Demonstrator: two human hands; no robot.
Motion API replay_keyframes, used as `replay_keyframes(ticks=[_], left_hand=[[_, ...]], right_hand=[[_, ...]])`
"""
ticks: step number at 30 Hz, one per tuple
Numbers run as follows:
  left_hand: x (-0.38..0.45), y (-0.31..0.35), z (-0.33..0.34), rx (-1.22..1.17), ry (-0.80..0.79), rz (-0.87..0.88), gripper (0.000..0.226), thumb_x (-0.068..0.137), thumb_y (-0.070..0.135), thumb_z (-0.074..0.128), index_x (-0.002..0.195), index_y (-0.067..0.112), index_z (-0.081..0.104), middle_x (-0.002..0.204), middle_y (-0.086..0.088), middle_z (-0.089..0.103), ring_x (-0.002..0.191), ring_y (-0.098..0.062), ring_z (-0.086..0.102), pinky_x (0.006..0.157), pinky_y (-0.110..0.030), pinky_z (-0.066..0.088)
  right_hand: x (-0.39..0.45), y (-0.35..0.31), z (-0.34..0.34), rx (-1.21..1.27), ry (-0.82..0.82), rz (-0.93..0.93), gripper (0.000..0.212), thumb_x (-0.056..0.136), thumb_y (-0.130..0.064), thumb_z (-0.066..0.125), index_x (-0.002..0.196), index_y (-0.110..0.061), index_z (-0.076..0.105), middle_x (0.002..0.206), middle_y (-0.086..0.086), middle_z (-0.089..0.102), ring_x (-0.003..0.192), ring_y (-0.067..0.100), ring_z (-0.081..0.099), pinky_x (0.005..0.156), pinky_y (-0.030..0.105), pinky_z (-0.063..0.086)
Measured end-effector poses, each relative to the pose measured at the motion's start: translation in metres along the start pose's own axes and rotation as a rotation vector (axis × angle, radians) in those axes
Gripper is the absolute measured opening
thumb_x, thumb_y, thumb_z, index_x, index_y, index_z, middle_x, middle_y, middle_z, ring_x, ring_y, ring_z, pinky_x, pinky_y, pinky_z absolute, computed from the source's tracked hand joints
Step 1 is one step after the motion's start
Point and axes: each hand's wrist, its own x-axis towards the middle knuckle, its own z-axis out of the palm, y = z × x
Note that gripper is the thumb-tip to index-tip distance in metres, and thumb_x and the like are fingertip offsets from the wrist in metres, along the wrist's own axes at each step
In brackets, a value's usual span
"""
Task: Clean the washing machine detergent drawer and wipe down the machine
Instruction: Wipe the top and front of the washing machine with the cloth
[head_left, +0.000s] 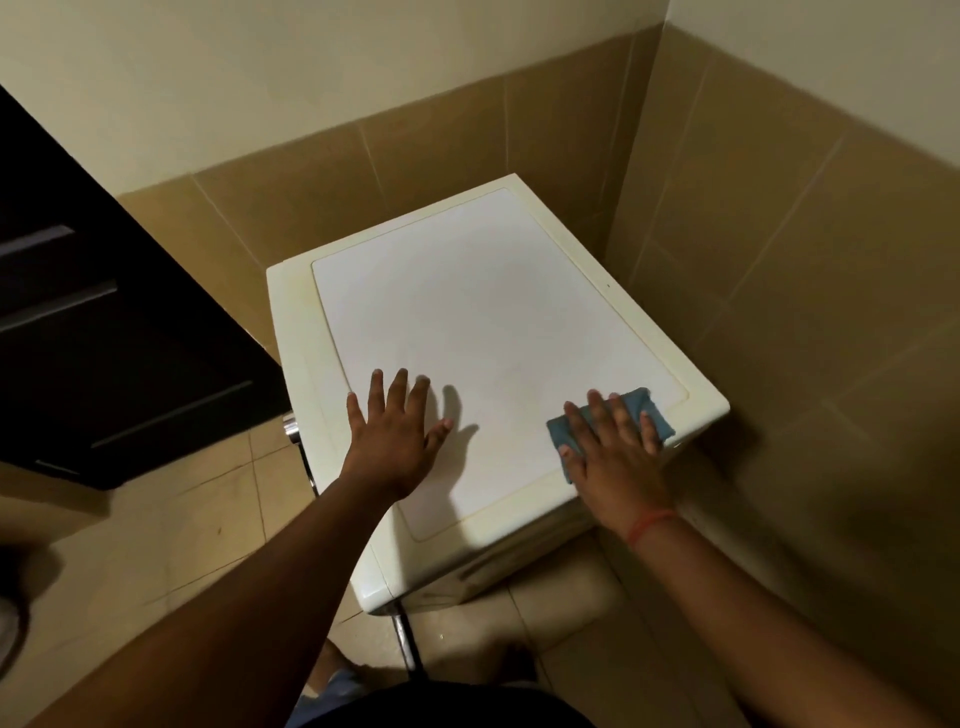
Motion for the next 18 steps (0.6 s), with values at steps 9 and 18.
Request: replay_keyframes(ticks=[9, 18], left_hand=[[0.006, 0.004, -0.001, -0.002, -0.004, 0.018, 0.07, 0.098, 0.06, 0.023, 0.156, 0.021, 0.014, 0.164, -0.008, 0.009, 0.151, -0.033, -0.007, 0.117, -0.061, 0.002], [0.004, 0.01, 0.007, 0.011, 0.003, 0.053, 0.071, 0.097, 0.058, 0.026, 0.155, 0.019, 0.017, 0.163, -0.009, 0.014, 0.151, -0.035, -0.001, 0.117, -0.063, 0.007]], right_hand=[[0.017, 0.06, -0.005, 0.057, 0.029, 0.121, 0.059, 0.096, -0.052, 0.017, 0.149, -0.033, 0.035, 0.158, -0.001, 0.03, 0.147, 0.022, 0.019, 0.119, 0.048, 0.01], [0.033, 0.076, -0.011, 0.02, 0.005, 0.126, 0.064, 0.096, -0.051, 0.006, 0.153, -0.029, 0.023, 0.162, 0.001, 0.018, 0.15, 0.021, 0.008, 0.121, 0.045, 0.004]])
